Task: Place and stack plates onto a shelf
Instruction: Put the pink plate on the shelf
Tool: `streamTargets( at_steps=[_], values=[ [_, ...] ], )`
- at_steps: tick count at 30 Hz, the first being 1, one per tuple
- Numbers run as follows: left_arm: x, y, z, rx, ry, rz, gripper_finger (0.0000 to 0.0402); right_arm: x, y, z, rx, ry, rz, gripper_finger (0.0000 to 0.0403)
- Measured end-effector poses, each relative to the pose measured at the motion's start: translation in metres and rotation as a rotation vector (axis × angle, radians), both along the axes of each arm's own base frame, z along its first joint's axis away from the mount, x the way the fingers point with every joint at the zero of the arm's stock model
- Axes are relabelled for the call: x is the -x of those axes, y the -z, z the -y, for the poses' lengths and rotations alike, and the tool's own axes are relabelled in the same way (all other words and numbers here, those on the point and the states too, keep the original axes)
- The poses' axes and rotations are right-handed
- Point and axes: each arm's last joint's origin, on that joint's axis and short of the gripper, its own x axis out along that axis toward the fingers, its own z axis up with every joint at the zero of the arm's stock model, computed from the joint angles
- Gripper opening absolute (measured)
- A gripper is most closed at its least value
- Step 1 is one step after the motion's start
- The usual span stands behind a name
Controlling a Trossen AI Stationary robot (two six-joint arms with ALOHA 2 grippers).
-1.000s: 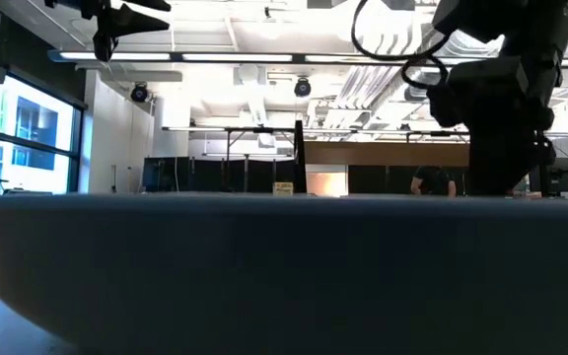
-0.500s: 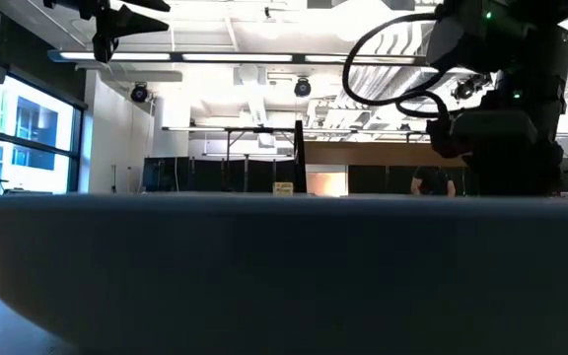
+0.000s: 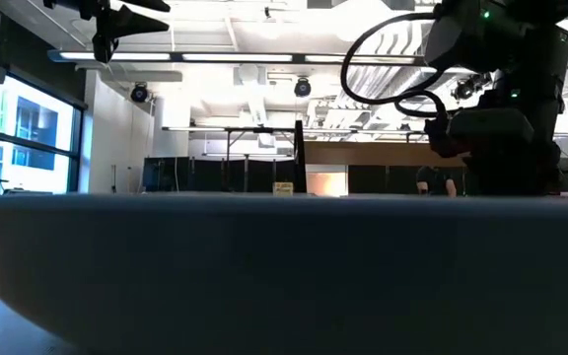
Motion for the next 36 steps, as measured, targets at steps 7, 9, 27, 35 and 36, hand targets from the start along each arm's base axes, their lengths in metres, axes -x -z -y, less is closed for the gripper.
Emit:
streamTargets(
  at_steps=[7,9,27,35,36],
  values=[
    [0.000,0.000,0.000,-0.001,0.000,0.000,0.0115,-0.006,-0.016,-0.001,0.036,-0.040,-0.046,0.0066],
    [0.000,0.000,0.000,-0.001,-0.001,-0.001,0.0115,-0.006,-0.020,-0.001,0.044,-0.045,-0.057,0.0051],
    [0.000,0.002,0.000,-0.010,0.001,-0.026,0.0115,-0.005,-0.022,0.000,0.071,-0.046,-0.077,0.0082],
    [0.000,0.002,0.000,-0.010,0.001,-0.026,0.0115,-0.006,-0.022,0.001,0.107,-0.038,-0.064,0.0118],
    [0.000,0.002,0.000,-0.011,0.001,-0.026,0.0115,-0.006,-0.021,0.002,0.115,-0.037,-0.063,0.0118]
  ],
)
